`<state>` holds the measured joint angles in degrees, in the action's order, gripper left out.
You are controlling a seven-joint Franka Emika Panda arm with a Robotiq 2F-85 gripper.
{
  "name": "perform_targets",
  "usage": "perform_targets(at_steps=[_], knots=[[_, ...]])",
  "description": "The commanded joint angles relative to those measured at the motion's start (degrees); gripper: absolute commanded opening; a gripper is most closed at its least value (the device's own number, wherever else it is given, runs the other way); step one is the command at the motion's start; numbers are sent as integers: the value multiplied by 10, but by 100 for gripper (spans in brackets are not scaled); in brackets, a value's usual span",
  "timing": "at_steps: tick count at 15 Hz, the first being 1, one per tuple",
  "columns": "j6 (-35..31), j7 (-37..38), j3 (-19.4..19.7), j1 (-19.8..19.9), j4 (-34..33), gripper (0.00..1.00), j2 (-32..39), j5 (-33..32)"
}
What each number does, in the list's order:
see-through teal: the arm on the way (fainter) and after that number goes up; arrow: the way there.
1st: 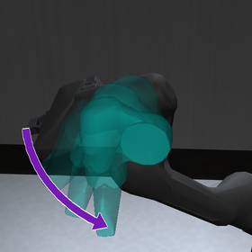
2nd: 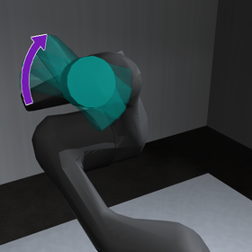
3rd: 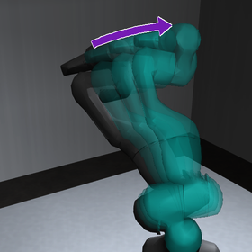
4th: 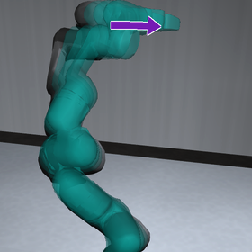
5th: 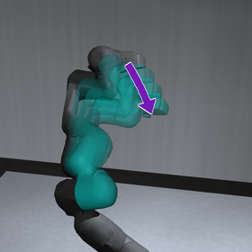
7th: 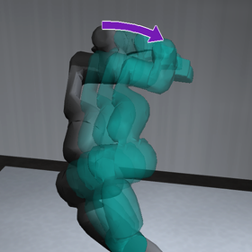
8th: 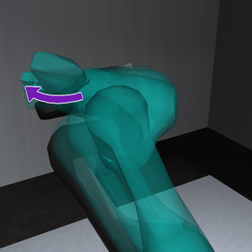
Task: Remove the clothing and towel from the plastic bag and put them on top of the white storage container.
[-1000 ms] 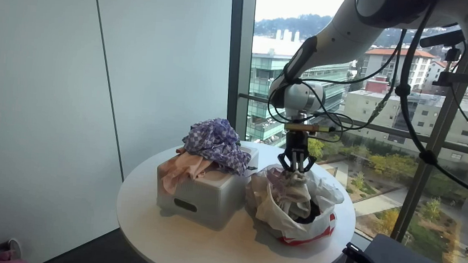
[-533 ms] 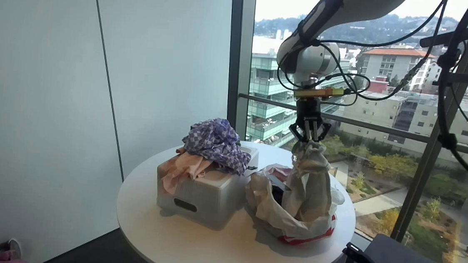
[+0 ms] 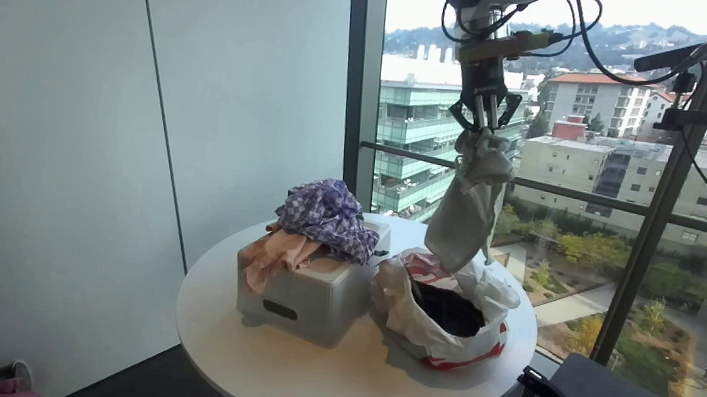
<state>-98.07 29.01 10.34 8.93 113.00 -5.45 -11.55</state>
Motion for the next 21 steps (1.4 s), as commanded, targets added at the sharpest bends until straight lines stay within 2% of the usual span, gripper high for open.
perform_targets(at_steps=[1, 3, 8, 10, 13, 14, 15, 16, 21], knots=[[20, 54, -47, -11, -21, 8, -81, -69], [26, 68, -82, -17, -67, 8, -87, -100], [1, 105, -169, -47, -212, 6, -3, -212], [-26, 109, -185, -64, -263, 6, 50, -273], [-84, 97, -178, -96, -332, 7, 141, -343], [-99, 89, -170, -104, -356, 7, 174, -348], [-115, 81, -182, -87, -378, 7, 206, -340], [-128, 74, -154, -109, -401, 7, 239, -332], [-210, -16, -115, -94, -458, 8, 373, -197]])
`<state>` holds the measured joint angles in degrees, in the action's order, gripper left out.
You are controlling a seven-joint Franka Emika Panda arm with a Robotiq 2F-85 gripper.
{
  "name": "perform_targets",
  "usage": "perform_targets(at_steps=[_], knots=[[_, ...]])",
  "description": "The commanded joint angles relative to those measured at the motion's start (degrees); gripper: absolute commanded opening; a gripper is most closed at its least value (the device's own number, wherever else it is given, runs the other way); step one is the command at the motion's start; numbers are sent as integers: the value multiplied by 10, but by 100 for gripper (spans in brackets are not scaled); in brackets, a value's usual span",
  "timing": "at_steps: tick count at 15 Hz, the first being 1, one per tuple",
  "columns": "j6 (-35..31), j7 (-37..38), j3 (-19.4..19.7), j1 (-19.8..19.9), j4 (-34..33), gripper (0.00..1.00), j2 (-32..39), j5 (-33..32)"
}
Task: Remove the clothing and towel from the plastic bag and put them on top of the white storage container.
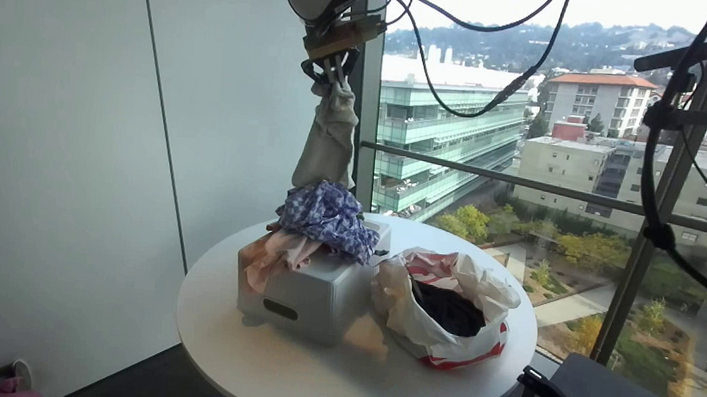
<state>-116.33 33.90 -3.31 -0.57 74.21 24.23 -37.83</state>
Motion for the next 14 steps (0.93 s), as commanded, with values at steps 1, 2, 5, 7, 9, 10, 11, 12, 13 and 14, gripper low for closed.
perform_targets(at_steps=[1, 2, 5, 7, 9, 10, 11, 12, 13, 14], knots=[[-34, -88, 28, 3, -79, 8, 100, 98], [-37, -110, 35, 1, -79, 8, 117, 128], [-15, -159, 50, -7, -92, 8, 169, 179], [-6, -182, 56, -14, -92, 8, 196, 194], [7, -196, 62, -21, -98, 8, 219, 200], [16, -207, 61, -22, -101, 8, 226, 207], [23, -213, 63, -25, -101, 11, 229, 208], [32, -225, 59, -25, -96, 40, 223, 214], [42, -234, 57, -27, -93, 41, 216, 218], [47, -234, 59, -30, -79, 48, 197, 218]])
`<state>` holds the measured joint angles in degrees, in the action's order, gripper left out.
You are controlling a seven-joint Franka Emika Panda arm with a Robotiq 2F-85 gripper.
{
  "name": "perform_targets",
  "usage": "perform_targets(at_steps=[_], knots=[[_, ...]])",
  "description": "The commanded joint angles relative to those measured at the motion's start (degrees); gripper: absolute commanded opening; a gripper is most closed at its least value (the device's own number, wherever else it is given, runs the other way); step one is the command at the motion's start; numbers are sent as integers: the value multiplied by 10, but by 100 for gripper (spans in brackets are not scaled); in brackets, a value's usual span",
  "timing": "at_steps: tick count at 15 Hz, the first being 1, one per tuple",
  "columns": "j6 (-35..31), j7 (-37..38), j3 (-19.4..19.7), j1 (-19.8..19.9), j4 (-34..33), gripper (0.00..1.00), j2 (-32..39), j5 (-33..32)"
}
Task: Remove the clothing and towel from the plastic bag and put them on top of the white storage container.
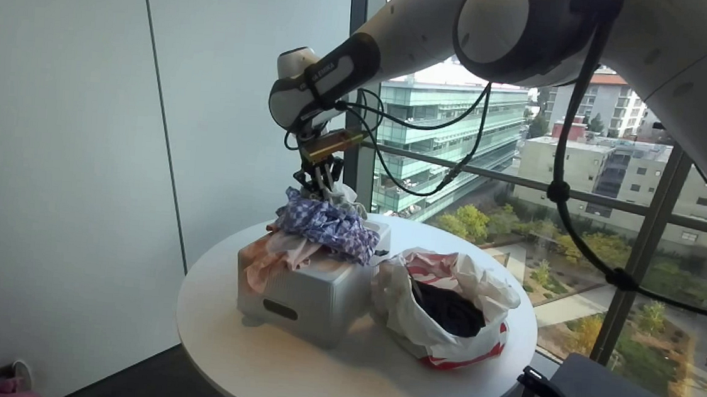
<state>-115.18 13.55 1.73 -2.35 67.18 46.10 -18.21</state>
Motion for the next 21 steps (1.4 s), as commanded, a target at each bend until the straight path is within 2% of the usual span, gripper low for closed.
perform_targets(at_steps=[1, 3, 7, 10, 15, 19, 21], knots=[[44, -25, 12, -18, 6, 55, -45, 19], [53, -22, 14, -23, 33, 70, -93, 14], [-9, 10, 24, -36, 108, 98, -201, -11], [-15, 51, 28, -35, 178, 100, -292, -11], [25, 71, 28, -3, 312, 100, -422, 6], [16, 72, 40, 41, 440, 100, -484, 39], [12, 50, 50, 65, 474, 100, -480, 68]])
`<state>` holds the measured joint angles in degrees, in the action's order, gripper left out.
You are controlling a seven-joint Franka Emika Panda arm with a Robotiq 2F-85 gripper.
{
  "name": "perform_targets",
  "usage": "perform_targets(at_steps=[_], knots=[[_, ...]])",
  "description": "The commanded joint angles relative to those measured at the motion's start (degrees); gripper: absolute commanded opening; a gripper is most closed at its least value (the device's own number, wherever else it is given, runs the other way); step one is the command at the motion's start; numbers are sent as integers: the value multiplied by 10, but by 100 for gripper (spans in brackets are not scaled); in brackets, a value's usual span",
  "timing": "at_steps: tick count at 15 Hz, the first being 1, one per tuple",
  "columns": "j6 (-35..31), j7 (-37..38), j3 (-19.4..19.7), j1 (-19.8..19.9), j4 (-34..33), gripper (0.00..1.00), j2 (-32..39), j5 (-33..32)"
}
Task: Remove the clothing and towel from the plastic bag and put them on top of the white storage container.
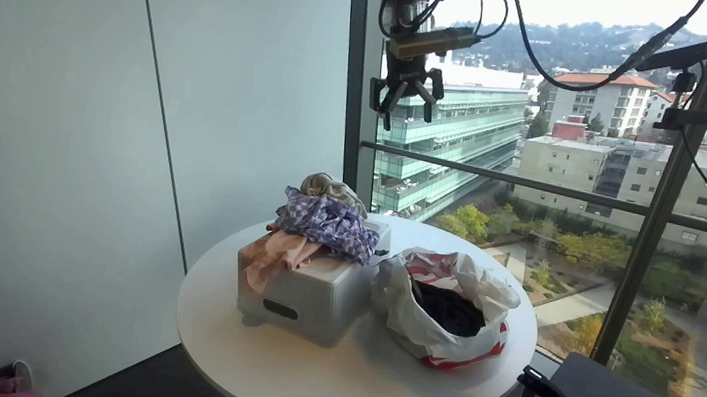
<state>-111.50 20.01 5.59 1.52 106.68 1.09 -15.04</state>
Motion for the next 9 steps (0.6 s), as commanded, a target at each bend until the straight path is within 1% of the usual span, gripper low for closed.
perform_targets(at_steps=[1, 4, 6, 9], knots=[[-27, -26, 17, 36, 91, 100, -22, 52], [-33, -81, 29, 58, 102, 100, 27, 99], [-52, -92, 33, 68, 87, 100, 84, 115], [-79, -87, 35, 78, 63, 100, 162, 139]])
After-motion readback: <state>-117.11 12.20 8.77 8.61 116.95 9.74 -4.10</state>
